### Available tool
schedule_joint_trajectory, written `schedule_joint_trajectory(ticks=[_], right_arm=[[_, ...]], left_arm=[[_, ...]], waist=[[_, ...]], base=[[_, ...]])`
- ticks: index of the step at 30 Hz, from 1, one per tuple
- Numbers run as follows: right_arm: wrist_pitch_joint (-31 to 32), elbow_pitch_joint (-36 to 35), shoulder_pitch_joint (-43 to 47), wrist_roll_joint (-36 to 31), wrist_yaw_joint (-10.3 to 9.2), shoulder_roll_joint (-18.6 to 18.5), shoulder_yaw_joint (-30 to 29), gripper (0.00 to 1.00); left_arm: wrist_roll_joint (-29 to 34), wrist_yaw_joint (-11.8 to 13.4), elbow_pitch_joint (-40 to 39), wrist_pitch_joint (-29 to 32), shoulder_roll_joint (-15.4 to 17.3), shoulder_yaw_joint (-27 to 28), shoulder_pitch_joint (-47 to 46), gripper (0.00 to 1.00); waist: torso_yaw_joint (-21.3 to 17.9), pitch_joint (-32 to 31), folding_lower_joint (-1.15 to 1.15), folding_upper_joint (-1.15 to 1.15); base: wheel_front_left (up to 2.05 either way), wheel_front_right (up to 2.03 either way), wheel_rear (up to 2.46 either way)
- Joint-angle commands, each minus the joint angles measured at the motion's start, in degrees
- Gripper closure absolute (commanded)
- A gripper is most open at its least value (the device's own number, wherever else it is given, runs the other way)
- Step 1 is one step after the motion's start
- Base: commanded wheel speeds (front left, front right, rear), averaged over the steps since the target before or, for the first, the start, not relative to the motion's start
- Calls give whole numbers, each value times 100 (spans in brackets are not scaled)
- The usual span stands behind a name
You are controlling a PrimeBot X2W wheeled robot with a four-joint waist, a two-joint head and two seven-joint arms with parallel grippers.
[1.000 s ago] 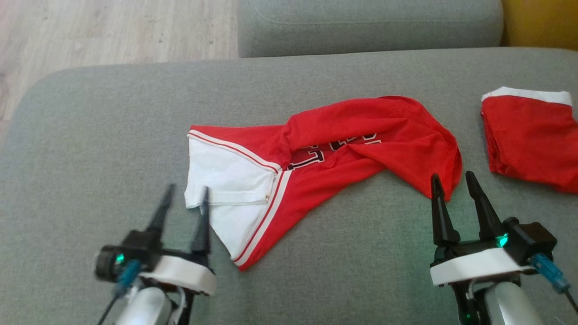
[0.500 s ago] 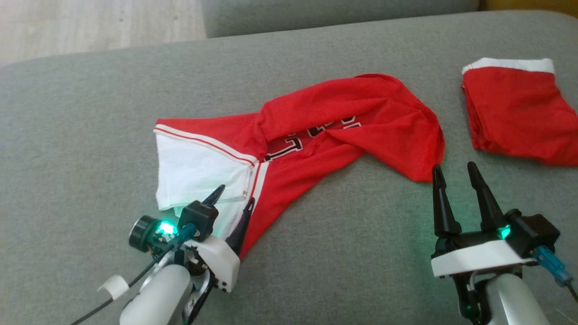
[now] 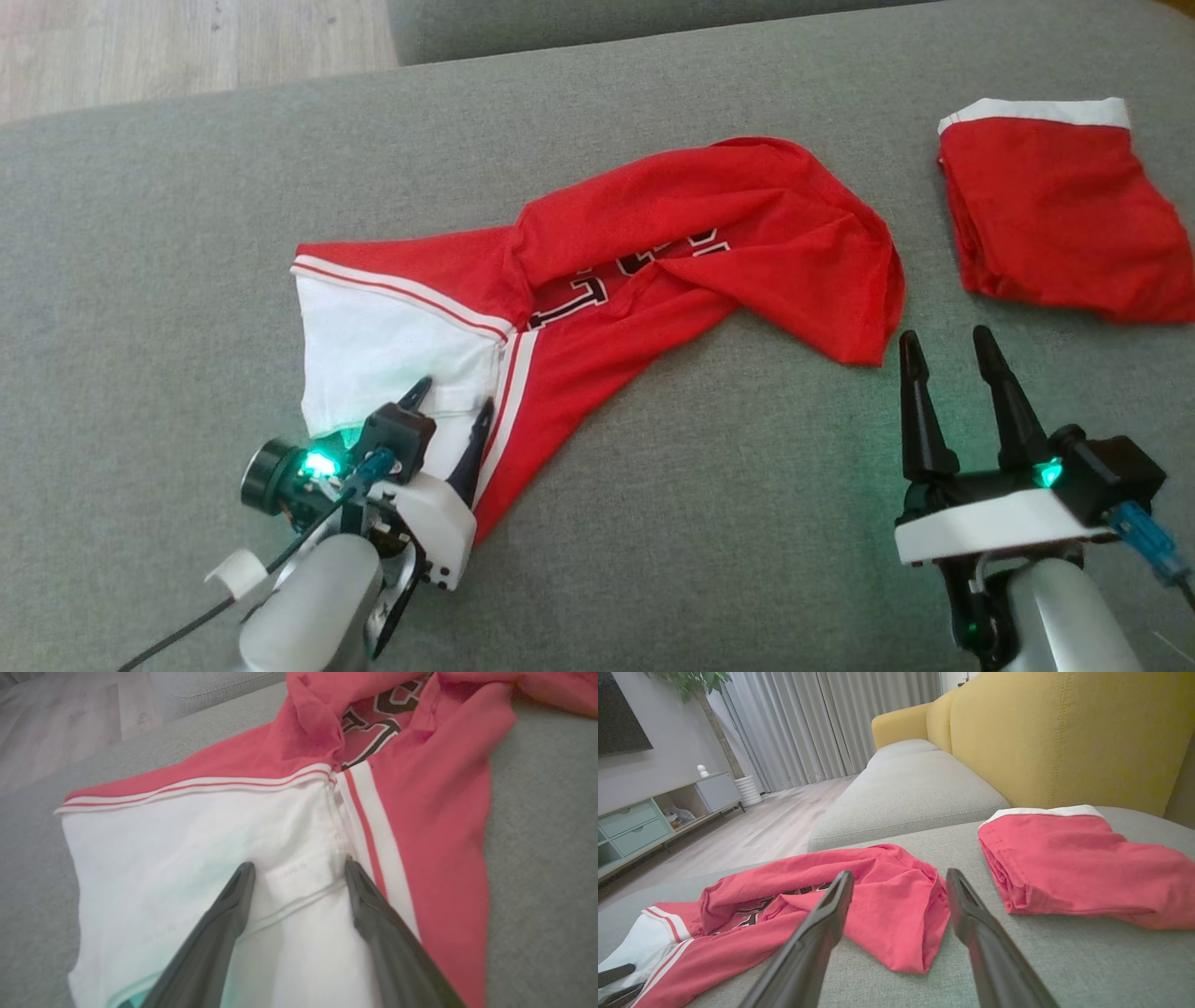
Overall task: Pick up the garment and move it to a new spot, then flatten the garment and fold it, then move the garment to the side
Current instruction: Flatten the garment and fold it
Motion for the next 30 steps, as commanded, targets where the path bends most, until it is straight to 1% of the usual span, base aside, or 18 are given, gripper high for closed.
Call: schedule_joint_trajectory(ticks=[1,4,7,12,13,14,15,16,21,25,27,30], right_arm=[[-61,-192,-178,14,-4,-27,124,0],[-61,-186,-176,18,-4,-27,102,0],[-61,-174,-183,27,-4,-27,109,0],[-61,-169,-196,33,-4,-27,129,0],[-61,-167,-197,34,-4,-27,129,0],[-61,-166,-199,33,-4,-27,128,0],[-61,-164,-200,34,-4,-27,127,0],[-61,-164,-201,34,-4,-27,126,0],[-61,-159,-192,45,-4,-27,115,0],[-61,-150,-174,54,-4,-27,103,0],[-61,-129,-162,59,-4,-27,98,0],[-61,-111,-155,84,-4,-27,106,0]], left_arm=[[26,-47,-108,-57,125,150,-273,0],[25,-128,-76,-50,112,71,-281,0],[25,-155,-40,-34,115,24,-290,0],[6,-48,28,-55,144,65,-333,0],[-8,-30,42,-49,150,81,-344,7],[-17,-24,56,-42,161,87,-357,47],[-29,-18,69,-35,169,96,-368,72],[-41,-11,75,-35,179,107,-385,100],[-64,60,-13,-170,275,197,-530,100],[-64,81,-157,-168,370,238,-624,100],[-92,62,-289,-80,442,264,-681,100],[-223,-53,-537,160,532,299,-722,100]], waist=[[6,4,0,0],[20,3,0,0],[27,-2,0,0],[21,2,0,0],[17,5,0,0],[12,8,0,0],[7,11,0,0],[3,14,0,0],[-3,-4,0,0],[9,-41,0,0],[19,-77,0,0],[23,-117,0,0]], base=[[0,0,0],[0,0,0],[0,0,0],[0,0,0],[0,0,0],[0,0,0],[0,0,0],[0,0,0],[0,0,0],[0,0,0],[0,0,0],[0,0,0]])
